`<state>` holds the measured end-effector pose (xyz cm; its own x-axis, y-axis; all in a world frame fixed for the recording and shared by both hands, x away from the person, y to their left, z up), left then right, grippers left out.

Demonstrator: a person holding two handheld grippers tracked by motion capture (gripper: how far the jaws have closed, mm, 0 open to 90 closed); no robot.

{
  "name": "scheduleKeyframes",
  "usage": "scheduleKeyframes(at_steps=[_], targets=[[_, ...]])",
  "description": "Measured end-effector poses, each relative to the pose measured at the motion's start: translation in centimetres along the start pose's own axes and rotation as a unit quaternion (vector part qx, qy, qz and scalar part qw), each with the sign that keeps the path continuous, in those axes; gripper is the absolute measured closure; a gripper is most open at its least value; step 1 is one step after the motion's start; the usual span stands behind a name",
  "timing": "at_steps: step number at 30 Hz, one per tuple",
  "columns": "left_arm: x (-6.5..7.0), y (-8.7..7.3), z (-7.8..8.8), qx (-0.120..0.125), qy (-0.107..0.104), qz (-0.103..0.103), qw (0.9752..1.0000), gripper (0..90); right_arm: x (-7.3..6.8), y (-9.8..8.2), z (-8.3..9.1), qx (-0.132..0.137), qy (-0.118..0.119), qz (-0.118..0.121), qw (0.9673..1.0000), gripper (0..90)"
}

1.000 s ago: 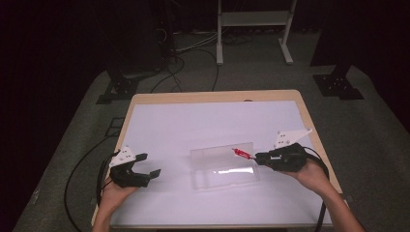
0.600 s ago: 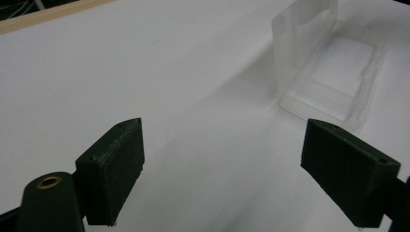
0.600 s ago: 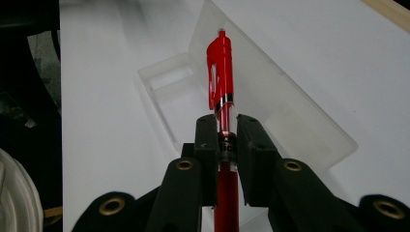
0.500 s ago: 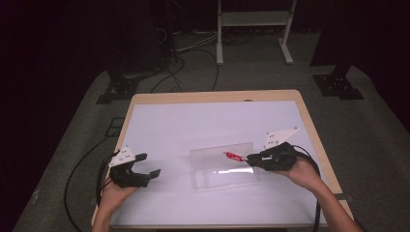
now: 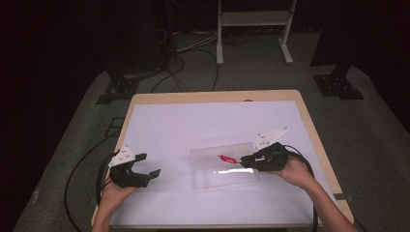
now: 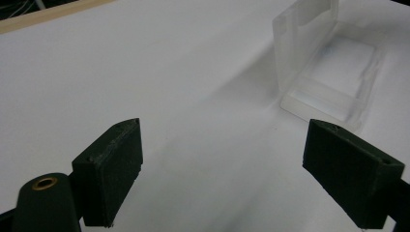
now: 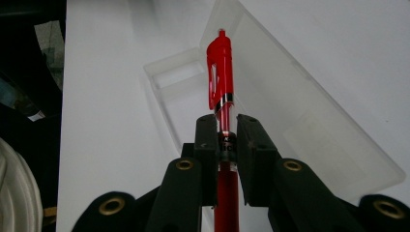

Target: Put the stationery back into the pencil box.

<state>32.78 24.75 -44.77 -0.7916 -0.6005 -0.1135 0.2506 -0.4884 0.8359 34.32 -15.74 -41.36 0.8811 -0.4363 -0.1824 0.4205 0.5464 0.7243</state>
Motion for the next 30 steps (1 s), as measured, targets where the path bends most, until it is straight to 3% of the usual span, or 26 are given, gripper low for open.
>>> scheduleKeyframes(at_steps=[30], targets=[[0.1, 0.1, -0.1, 0.000, 0.000, 0.002, 1.0000, 10.6, 0.5, -0.2, -3.0, -0.028, 0.023, 0.011, 0.9993, 78.7]])
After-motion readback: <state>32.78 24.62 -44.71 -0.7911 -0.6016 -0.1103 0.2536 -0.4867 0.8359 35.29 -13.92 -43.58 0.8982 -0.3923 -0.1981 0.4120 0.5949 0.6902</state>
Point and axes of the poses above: each handheld gripper's, and its own axes: z roughly backward along the jaws, y roughly out of its top, x roughly to its right, the point moved 4 cm from there along -z, roughly forward along the jaws, and after that the axes turned 10 degrees about -z, right-handed, at the moved point
